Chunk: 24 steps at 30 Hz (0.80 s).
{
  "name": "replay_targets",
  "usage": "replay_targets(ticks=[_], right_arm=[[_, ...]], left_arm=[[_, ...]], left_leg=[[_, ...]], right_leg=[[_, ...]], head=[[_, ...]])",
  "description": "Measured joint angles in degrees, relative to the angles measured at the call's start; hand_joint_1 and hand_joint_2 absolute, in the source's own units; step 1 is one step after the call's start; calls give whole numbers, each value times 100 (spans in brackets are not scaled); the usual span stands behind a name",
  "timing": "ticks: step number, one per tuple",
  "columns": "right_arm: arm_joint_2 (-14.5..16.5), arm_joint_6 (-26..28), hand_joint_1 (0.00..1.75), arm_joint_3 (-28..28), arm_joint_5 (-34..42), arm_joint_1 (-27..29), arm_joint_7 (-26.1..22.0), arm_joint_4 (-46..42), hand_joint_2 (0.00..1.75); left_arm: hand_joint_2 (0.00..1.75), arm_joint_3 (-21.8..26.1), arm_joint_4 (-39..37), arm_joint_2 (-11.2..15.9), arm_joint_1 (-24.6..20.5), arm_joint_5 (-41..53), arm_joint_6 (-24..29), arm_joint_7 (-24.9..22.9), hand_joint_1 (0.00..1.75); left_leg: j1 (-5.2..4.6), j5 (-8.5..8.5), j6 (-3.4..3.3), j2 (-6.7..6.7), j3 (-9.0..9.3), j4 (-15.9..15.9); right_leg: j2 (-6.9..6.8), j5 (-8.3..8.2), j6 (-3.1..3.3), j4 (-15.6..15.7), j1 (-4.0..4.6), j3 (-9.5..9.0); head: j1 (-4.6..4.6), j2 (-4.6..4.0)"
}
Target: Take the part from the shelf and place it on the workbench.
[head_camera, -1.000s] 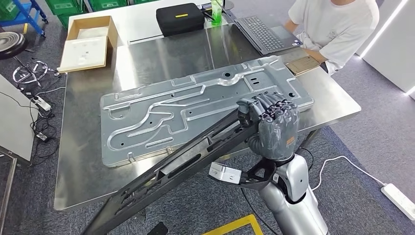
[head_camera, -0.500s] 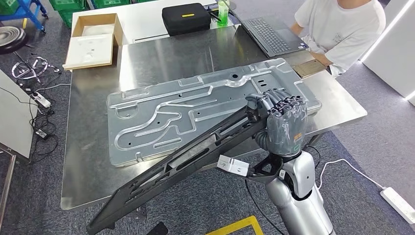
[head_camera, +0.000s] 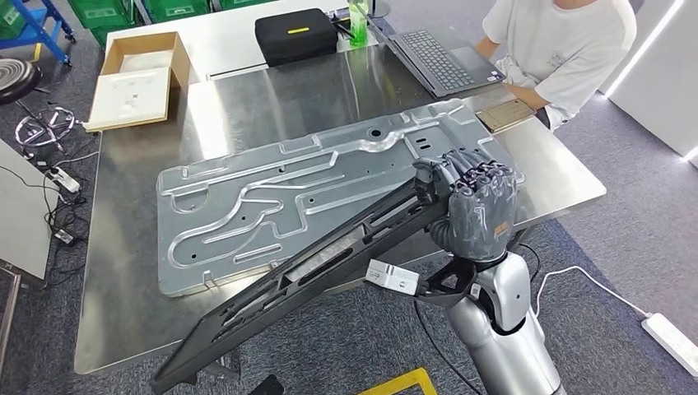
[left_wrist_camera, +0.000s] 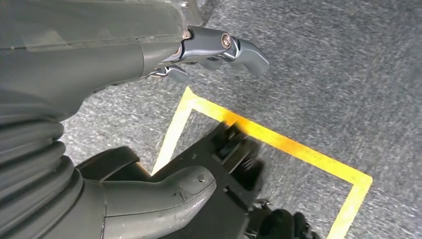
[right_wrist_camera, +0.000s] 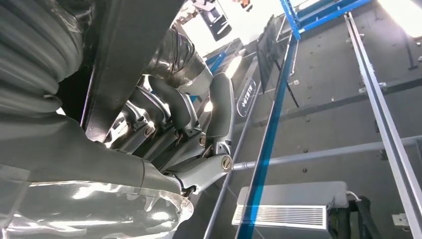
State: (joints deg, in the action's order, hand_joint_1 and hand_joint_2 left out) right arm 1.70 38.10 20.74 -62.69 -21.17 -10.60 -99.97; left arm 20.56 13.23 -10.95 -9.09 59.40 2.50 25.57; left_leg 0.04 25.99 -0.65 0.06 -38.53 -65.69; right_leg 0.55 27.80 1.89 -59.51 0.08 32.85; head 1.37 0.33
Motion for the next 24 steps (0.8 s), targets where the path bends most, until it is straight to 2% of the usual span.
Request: replay_targets(ticks=[1, 2, 4, 7, 9, 11, 12, 13, 15, 16, 17, 21, 22, 24], right_arm=[[-1, 0, 175, 0, 0, -2, 0, 1, 175], [-2, 0, 175, -1, 0, 0, 1, 1, 175], [-5, 0, 175, -2, -1, 7, -1, 2, 175], [-9, 2, 175, -3, -2, 7, -5, -2, 175], [-11, 2, 175, -9, -1, 4, -3, -2, 175], [-16, 2, 175, -26, 0, 21, -1, -1, 175], [-19, 2, 175, -34, 0, 31, -2, 1, 175], [-22, 2, 175, -42, 0, 35, -2, 1, 175], [-24, 2, 175, -48, 0, 32, -3, 1, 175], [-24, 2, 175, -51, 0, 29, -3, 1, 175], [-25, 2, 175, -54, 0, 29, -2, 2, 175], [-31, 2, 175, -61, -1, 34, -4, 3, 175], [-31, 2, 175, -61, -2, 29, -5, 2, 175], [-31, 2, 175, -61, -2, 23, -5, 2, 175]], left_arm=[[175, -2, 1, 4, -4, -2, 4, 0, 0], [175, -3, 1, 9, -10, -3, 8, -1, 0], [175, -7, 1, 16, -13, -6, 14, -2, 0], [175, -10, 1, 20, -15, -6, 17, -1, 0], [175, -18, 1, 16, -27, -6, 17, 0, 0], [175, -25, 0, 16, -26, -6, 17, 0, 0], [175, -27, 0, 17, -22, -6, 17, 0, 0], [175, -30, 0, 16, -18, -6, 17, -1, 0], [175, -34, 1, 11, -19, -6, 17, -1, 0], [175, -37, 1, 9, -23, -6, 17, -1, 0], [175, -38, 1, 8, -24, -6, 19, -1, 0], [175, -39, 0, 9, -18, -4, 28, 0, 0], [175, -39, 1, 9, -21, -4, 28, 0, 0], [175, -39, 1, 9, -21, -4, 28, 0, 0]], left_leg=[[-23, -140, -44, 3, 147, 332], [-45, -198, -77, 5, 239, 549], [-69, -171, -101, 9, 277, 667], [-17, -194, -145, -1, 367, 801], [3, -197, -170, -7, 417, 851], [7, -180, -177, -9, 423, 843], [11, -166, -172, -8, 425, 832], [19, -148, -158, -5, 429, 812], [42, -85, -108, 4, 434, 740], [41, -51, -74, 11, 424, 689], [36, -28, -43, 16, 412, 656], [34, 21, 53, 21, 395, 616], [42, 100, 75, 19, 355, 510], [52, 419, 107, 15, 108, -55]], right_leg=[[7, 21, -13, -3, 5, -17], [11, 32, -34, -3, 3, -17], [14, 34, -86, 10, -8, 2], [0, 135, -174, -90, -12, 21], [-11, 420, -230, -658, -35, 300], [-19, 662, -279, -1379, -72, 730], [-22, 624, -301, -1508, -92, 842], [-26, 474, -322, -1421, -112, 845], [-40, 46, -358, -750, -148, 575], [-42, -89, -358, -427, -147, 434], [-39, -148, -340, -224, -144, 346], [-8, -149, -190, -125, -118, 312], [-10, -153, -150, -113, -121, 300], [-21, -152, -93, -99, -118, 282]], head=[[-1, 0], [1, 0], [-1, 0], [1, 0], [3, 0], [3, 0], [2, 0], [3, 0], [3, 0], [2, 0], [1, 0], [-2, 0], [-2, 0], [-3, 0]])
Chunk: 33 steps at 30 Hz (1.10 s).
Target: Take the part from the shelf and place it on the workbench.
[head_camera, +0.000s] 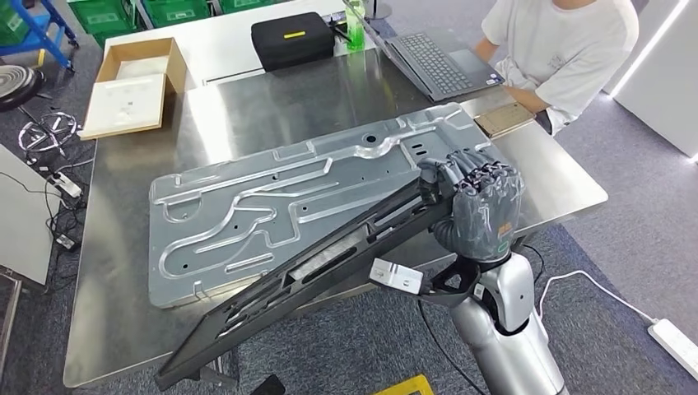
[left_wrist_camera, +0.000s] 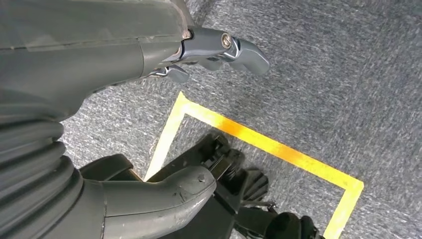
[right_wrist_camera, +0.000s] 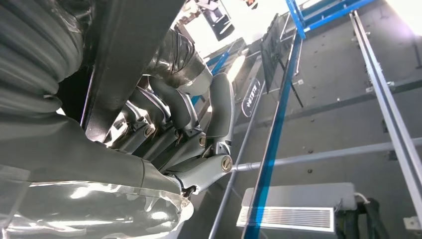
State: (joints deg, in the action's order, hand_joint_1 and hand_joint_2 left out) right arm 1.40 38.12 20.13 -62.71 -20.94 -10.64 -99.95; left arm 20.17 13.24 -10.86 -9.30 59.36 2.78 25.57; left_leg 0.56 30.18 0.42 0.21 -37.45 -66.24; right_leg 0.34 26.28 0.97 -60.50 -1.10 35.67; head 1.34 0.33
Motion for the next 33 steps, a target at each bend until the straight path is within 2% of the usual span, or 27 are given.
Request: replay_targets(ticks=[2, 3, 4, 5, 7, 9, 12, 13, 15, 17, 18, 19, 20, 22, 24, 27, 29, 30, 32, 33], right_arm=[[0, 0, 175, 0, 0, 4, 0, 1, 175], [0, 0, 175, 0, 0, 8, 0, 2, 175], [0, 0, 175, 0, 1, 11, 0, 2, 175], [0, 0, 175, 0, 1, 11, 0, 2, 175], [0, 0, 175, -2, 7, 7, 1, 2, 175], [-3, -4, 175, -21, 42, 6, 14, 2, 175], [-32, -24, 175, -111, 175, -7, 60, 4, 175], [-56, -39, 175, -162, 233, -24, 76, 8, 175], [-151, -192, 175, -290, 466, -101, 91, 47, 175], [-359, -635, 175, -466, 1057, -262, 4, 247, 175], [-490, -864, 175, -587, 1388, -359, -100, 420, 175], [-611, -1053, 175, -746, 1668, -456, -238, 621, 175], [-701, -1144, 175, -908, 1809, -542, -362, 799, 175], [-831, -1237, 175, -1205, 1910, -688, -522, 1080, 175], [-910, -1277, 175, -1362, 1911, -791, -546, 1267, 175], [-967, -1317, 175, -1468, 1906, -838, -542, 1479, 175], [-995, -1332, 175, -1499, 1895, -866, -543, 1569, 175], [-1006, -1337, 175, -1508, 1886, -891, -544, 1609, 175], [-1024, -1348, 175, -1520, 1860, -936, -542, 1697, 175], [-1032, -1352, 175, -1524, 1842, -946, -541, 1739, 175]], left_arm=[[175, 0, -1, 1, 9, 0, 4, -1, 0], [175, 0, 0, 1, 14, 0, 9, -1, 0], [175, 0, 0, 2, 17, -1, 15, -1, 0], [175, 0, 0, 2, 18, -2, 20, -1, 0], [175, 0, 0, 4, 11, -11, 26, 0, 0], [175, 0, 0, 10, 4, -38, 23, 7, 0], [175, 0, -1, 24, 15, -70, -2, 33, 0], [175, 0, -1, 27, 17, -75, -9, 46, 0], [175, 0, -1, 28, 14, -81, -29, 80, 0], [175, -1, -1, 30, 15, -81, -70, 114, 0], [175, -2, -2, 30, 18, -81, -89, 127, 0], [175, -4, -2, 31, 20, -81, -102, 136, 0], [175, -7, -2, 31, 22, -81, -107, 141, 0], [175, -11, -2, 32, 27, -81, -109, 146, 0], [175, -14, -2, 38, 28, -81, -111, 150, 0], [175, -17, -2, 46, 32, -79, -116, 153, 0], [175, -21, -2, 46, 33, -75, -119, 153, 0], [175, -25, -2, 46, 32, -72, -121, 152, 0], [175, -30, -2, 46, 37, -65, -125, 151, 0], [175, -32, -2, 47, 44, -63, -128, 150, 0]], left_leg=[[1, 302, 9, -1, -354, -740], [-1, 325, 0, -1, -448, -922], [-4, 239, -21, -1, -438, -891], [-10, 63, -52, -1, -322, -645], [-41, -307, -132, 1, 59, 141], [-79, -430, -177, 3, 284, 621], [-73, -455, -212, 4, 333, 758], [-58, -481, -232, 2, 354, 803], [-36, -519, -266, -7, 383, 865], [-40, -519, -284, -13, 376, 865], [-42, -517, -287, -14, 373, 858], [-41, -514, -287, -10, 370, 847], [-37, -507, -283, -1, 368, 829], [-32, -473, -256, 18, 364, 776], [-55, -438, -207, 23, 339, 721], [-67, -427, -139, 16, 310, 708], [-50, -300, -88, 13, 236, 542], [-42, -157, -65, 12, 130, 305], [-34, 192, -37, 11, -217, -449], [-32, 299, -34, 11, -381, -782]], right_leg=[[-3, 7, 24, 0, 25, -1], [-1, 10, 29, -1, 40, -5], [2, 13, 34, -1, 53, -13], [6, 17, 38, -1, 63, -26], [14, 26, 36, 0, 81, -50], [17, 23, 3, 9, 86, -47], [9, 8, -88, 34, 76, -49], [4, 55, -118, -19, 74, -30], [-4, 313, -166, -444, 69, 166], [-4, 641, -210, -1176, 53, 537], [-6, 701, -230, -1438, 40, 676], [-7, 652, -247, -1510, 26, 721], [-10, 499, -259, -1353, 12, 649], [-26, 118, -263, -604, -9, 277], [-24, -42, -226, -72, -1, 34], [2, -49, -134, 15, 19, 28], [-2, -60, -67, 37, 14, 19], [-7, -63, -38, 47, 9, 13], [-14, -55, -3, 47, 24, 11], [-15, -51, 3, 45, 34, 10]], head=[[-1, 0], [-1, 0], [-1, 0], [-2, 0], [-1, 0], [0, 0], [0, 0], [1, 0], [3, 0], [3, 0], [3, 0], [3, 0], [3, 0], [4, 0], [1, 0], [0, 0], [-1, 0], [-1, 0], [-2, 0], [-1, 0]])
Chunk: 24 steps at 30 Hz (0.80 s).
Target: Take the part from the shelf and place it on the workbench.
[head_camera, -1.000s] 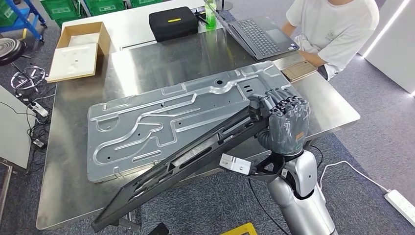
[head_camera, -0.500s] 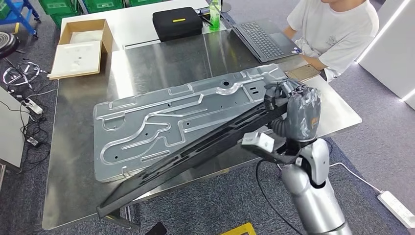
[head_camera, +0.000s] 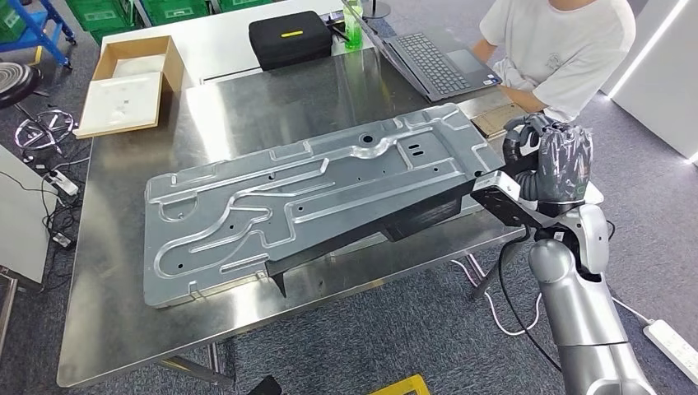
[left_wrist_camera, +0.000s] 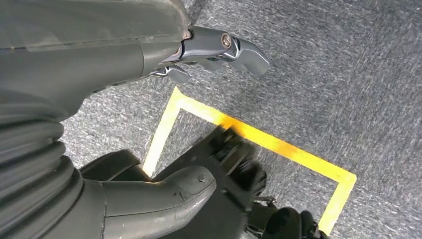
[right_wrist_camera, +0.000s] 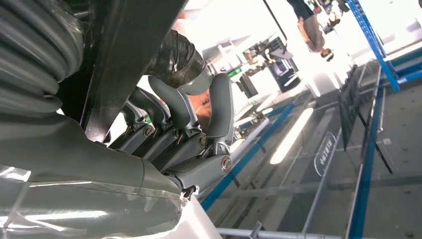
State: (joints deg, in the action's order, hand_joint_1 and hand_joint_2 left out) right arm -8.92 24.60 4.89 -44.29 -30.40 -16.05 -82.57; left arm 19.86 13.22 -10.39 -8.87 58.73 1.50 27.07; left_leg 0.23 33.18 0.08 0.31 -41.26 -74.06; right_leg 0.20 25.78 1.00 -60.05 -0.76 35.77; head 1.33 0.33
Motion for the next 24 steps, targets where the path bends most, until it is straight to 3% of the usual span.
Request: replay_targets(ticks=[1, 2, 4, 6, 11, 13, 15, 16, 17, 18, 20, 22, 24], right_arm=[[-7, -3, 175, -3, -19, -6, 2, 40, 175], [-14, -7, 175, -4, -36, -14, 3, 78, 175], [-30, -29, 175, -5, -79, -53, 11, 146, 175], [-59, -81, 175, -6, -115, -122, 25, 230, 175], [-180, -278, 175, -9, -106, -225, 53, 447, 175], [-253, -415, 175, -19, -23, -292, 52, 525, 175], [-315, -512, 175, -42, 57, -331, 52, 617, 175], [-342, -531, 175, -52, 75, -334, 53, 661, 175], [-365, -541, 175, -59, 81, -341, 53, 698, 175], [-384, -552, 175, -60, 82, -356, 49, 732, 175], [-423, -612, 175, -61, 91, -425, 14, 795, 175], [-474, -739, 175, -61, 129, -511, -62, 868, 175], [-520, -898, 175, -61, 181, -583, -150, 937, 175]], left_arm=[[175, -2, 0, 1, 7, 0, -3, -1, 0], [175, -5, 0, 1, 11, 0, -5, -2, 0], [175, -15, 0, 2, 8, -1, -7, -3, 0], [175, -25, 0, 9, -8, -7, -6, -4, 0], [175, -41, 0, 25, -12, -38, -5, 3, 0], [175, -51, 0, 25, -16, -52, -4, 7, 0], [175, -63, 0, 26, -8, -60, -5, 8, 0], [175, -67, 0, 27, -1, -62, -5, 8, 0], [175, -69, 0, 27, 6, -65, -6, 8, 0], [175, -71, 0, 27, 10, -66, -6, 8, 0], [175, -75, 0, 29, 9, -68, -10, 8, 0], [175, -81, 0, 33, 4, -67, -21, 7, 0], [175, -93, 0, 36, 5, -64, -39, 7, 0]], left_leg=[[0, 9, -7, 0, -93, -170], [-3, -97, -27, 0, -74, -106], [-29, -509, -107, 2, 245, 605], [-69, -753, -187, 2, 579, 1295], [-68, -843, -268, -3, 736, 1647], [-50, -886, -295, -13, 771, 1722], [-50, -883, -310, -14, 767, 1718], [-48, -877, -308, -13, 766, 1710], [-43, -867, -301, -12, 765, 1693], [-36, -848, -286, -11, 764, 1666], [-30, -784, -230, -8, 744, 1575], [-46, -733, -168, -3, 703, 1489], [-53, -727, -123, 1, 684, 1474]], right_leg=[[3, 3, 5, -2, 9, -3], [8, 6, 8, -4, 18, -7], [22, 15, 11, -6, 27, -28], [26, 19, -12, -1, 37, -35], [9, 59, -149, -38, 10, -9], [5, 333, -190, -504, -1, 204], [5, 632, -233, -1216, -16, 562], [4, 660, -254, -1420, -31, 673], [1, 579, -274, -1418, -47, 686], [-4, 402, -294, -1192, -66, 584], [-14, 66, -325, -467, -89, 234], [-6, -21, -286, -83, -82, 56], [9, -5, -202, -70, -64, 64]], head=[[-1, 0], [-1, 0], [-1, 0], [0, 0], [1, 0], [3, 0], [3, 0], [3, 0], [3, 0], [3, 0], [4, 0], [1, 0], [-3, 0]])
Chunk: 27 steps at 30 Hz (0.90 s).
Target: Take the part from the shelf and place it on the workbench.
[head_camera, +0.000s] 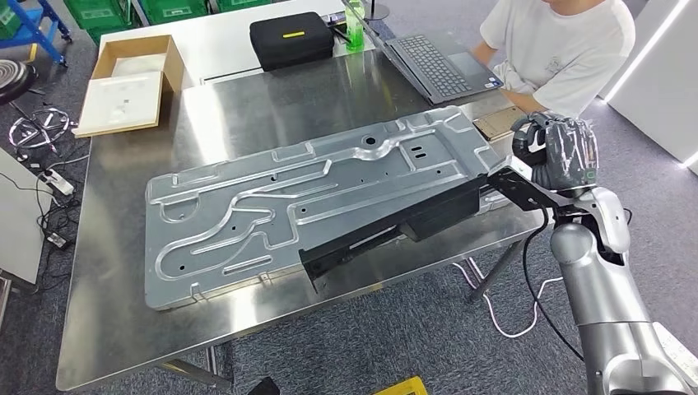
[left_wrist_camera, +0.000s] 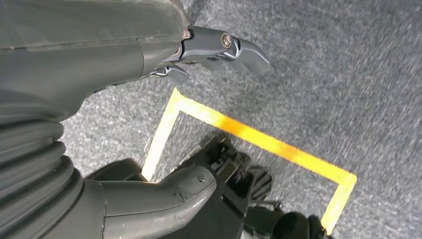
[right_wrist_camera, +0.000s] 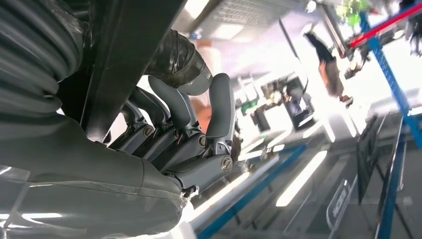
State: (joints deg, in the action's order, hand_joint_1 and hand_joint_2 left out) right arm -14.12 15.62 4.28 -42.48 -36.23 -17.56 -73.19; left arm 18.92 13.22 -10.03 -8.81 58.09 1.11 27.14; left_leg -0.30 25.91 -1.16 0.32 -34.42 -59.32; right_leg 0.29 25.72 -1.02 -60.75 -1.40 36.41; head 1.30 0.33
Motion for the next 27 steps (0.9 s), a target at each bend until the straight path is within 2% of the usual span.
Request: replay_targets(ticks=[2, 3, 4, 6, 7, 8, 9, 11, 12, 13, 14, 16, 18, 19, 21, 22, 23, 24, 25, 27], right_arm=[[-18, -124, 175, 0, 24, -97, -51, 53, 175], [-17, -168, 175, 1, 22, -165, -60, 73, 175], [-17, -207, 175, 3, 16, -233, -62, 95, 175], [-16, -271, 175, 13, 3, -344, -59, 138, 175], [-14, -301, 175, 26, -2, -383, -57, 163, 175], [-10, -322, 175, 47, -4, -418, -55, 188, 175], [-4, -340, 175, 76, -7, -457, -54, 216, 175], [13, -356, 175, 141, -9, -551, -54, 258, 175], [23, -368, 175, 172, -10, -602, -54, 273, 175], [32, -381, 175, 202, -10, -644, -54, 284, 175], [39, -396, 175, 235, -10, -671, -54, 293, 175], [48, -422, 175, 311, -11, -693, -53, 304, 175], [53, -434, 175, 386, -12, -717, -56, 303, 175], [54, -435, 175, 417, -12, -740, -58, 302, 175], [56, -436, 175, 472, -12, -774, -63, 302, 175], [56, -438, 175, 499, -12, -776, -62, 303, 175], [57, -439, 175, 528, -12, -773, -62, 303, 175], [57, -440, 175, 555, -12, -775, -62, 302, 175], [58, -441, 175, 581, -13, -781, -62, 294, 175], [62, -443, 175, 625, -13, -812, -63, 271, 175]], left_arm=[[175, -16, 0, 0, 1, 7, -19, -1, 0], [175, -23, 0, 0, -4, 10, -27, -1, 0], [175, -30, 0, 0, -10, 13, -33, -1, 0], [175, -37, 0, 0, -16, 22, -43, -1, 0], [175, -39, 0, 0, -13, 28, -46, -1, 0], [175, -40, 0, 1, -10, 36, -48, -2, 0], [175, -41, 0, 1, -9, 43, -50, -2, 0], [175, -44, 0, 4, -14, 51, -50, -2, 0], [175, -46, 0, 7, -18, 51, -50, -2, 0], [175, -49, 0, 10, -21, 51, -50, -3, 0], [175, -53, 0, 15, -20, 53, -50, -5, 0], [175, -64, 0, 24, -16, 60, -50, -12, 0], [175, -75, 0, 31, -17, 64, -52, -18, 0], [175, -81, 0, 31, -21, 64, -54, -20, 0], [175, -96, 0, 31, -22, 66, -59, -23, 0], [175, -104, 0, 32, -19, 66, -62, -28, 0], [175, -112, 0, 32, -16, 66, -66, -32, 0], [175, -119, 0, 31, -15, 66, -68, -36, 0], [175, -123, 0, 29, -15, 66, -70, -38, 0], [175, -129, 0, 29, -19, 67, -72, -38, 0]], left_leg=[[11, 64, 48, -2, -29, -65], [19, 168, 73, -2, -100, -224], [29, 327, 98, -4, -228, -503], [42, 674, 126, -4, -601, -1279], [44, 762, 126, -4, -756, -1579], [43, 738, 115, -4, -822, -1685], [40, 606, 94, -4, -780, -1567], [21, 185, 23, -1, -439, -810], [3, 40, -12, 0, -257, -430], [-16, -39, -39, 1, -132, -163], [-34, -51, -57, 3, -74, -33], [-37, -67, -88, 2, -44, 37], [-14, -121, -135, -2, 0, 133], [0, -144, -157, -4, 21, 174], [-2, -148, -176, -7, 25, 181], [-3, -143, -180, -7, 24, 173], [-1, -135, -182, -6, 23, 161], [2, -122, -176, -4, 22, 142], [9, -100, -163, -1, 22, 113], [10, -38, -109, 5, 2, 22]], right_leg=[[1, -11, 73, 15, -3, -2], [-2, -17, 106, 25, -8, -6], [-7, -17, 135, 31, -5, -10], [-17, -10, 166, 31, 21, -12], [-21, -6, 172, 31, 37, -13], [-22, -4, 176, 30, 51, -16], [-21, -2, 178, 30, 61, -22], [-15, 6, 178, 31, 68, -43], [-11, 8, 169, 32, 74, -48], [-8, 6, 153, 38, 75, -48], [-6, -1, 132, 48, 73, -44], [-9, -16, 74, 75, 70, -43], [-17, 75, 28, -34, 66, -1], [-20, 203, 11, -240, 66, 91], [-22, 535, -16, -918, 62, 414], [-23, 640, -32, -1242, 56, 578], [-24, 645, -47, -1409, 46, 673], [-26, 546, -60, -1373, 32, 668], [-28, 358, -72, -1123, 16, 553], [-35, 52, -79, -401, 4, 208]], head=[[1, 0], [1, 0], [-1, 0], [0, 0], [0, 0], [0, 0], [0, 0], [1, 0], [1, 0], [1, 0], [1, 0], [2, 0], [4, 0], [5, 0], [7, 0], [7, 0], [7, 0], [7, 0], [6, 0], [8, 0]])
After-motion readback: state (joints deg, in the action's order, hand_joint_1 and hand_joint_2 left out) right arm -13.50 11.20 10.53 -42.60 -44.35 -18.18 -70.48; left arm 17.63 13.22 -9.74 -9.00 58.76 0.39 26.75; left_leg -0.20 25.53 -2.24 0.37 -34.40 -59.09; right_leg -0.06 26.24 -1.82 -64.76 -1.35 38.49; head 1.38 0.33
